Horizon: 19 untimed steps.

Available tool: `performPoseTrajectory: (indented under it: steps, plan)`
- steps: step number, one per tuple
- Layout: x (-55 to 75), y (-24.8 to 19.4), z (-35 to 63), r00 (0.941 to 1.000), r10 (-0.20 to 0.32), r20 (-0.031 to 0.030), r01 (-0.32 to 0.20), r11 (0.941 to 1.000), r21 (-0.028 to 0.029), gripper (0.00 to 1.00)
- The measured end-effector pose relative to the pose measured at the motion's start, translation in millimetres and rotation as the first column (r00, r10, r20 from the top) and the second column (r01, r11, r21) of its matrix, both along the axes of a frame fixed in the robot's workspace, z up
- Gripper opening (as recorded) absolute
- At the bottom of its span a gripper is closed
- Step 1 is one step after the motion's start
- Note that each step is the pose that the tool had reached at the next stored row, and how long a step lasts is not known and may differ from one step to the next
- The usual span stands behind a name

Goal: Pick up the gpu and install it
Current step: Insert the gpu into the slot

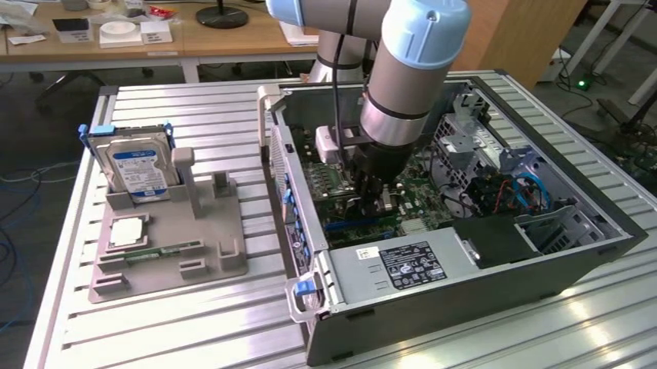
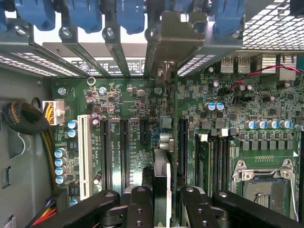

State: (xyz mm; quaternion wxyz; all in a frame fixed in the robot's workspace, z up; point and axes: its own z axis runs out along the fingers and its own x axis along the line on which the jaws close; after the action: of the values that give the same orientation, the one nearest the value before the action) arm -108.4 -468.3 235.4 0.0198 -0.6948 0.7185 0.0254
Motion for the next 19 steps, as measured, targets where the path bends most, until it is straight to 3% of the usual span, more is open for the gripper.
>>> performPoseTrajectory:
  steps: [19]
  plan:
    - [-2.1,0.4,0.7,1.0,0.005,0.0008,-0.005,1.0,-0.0001,0.27]
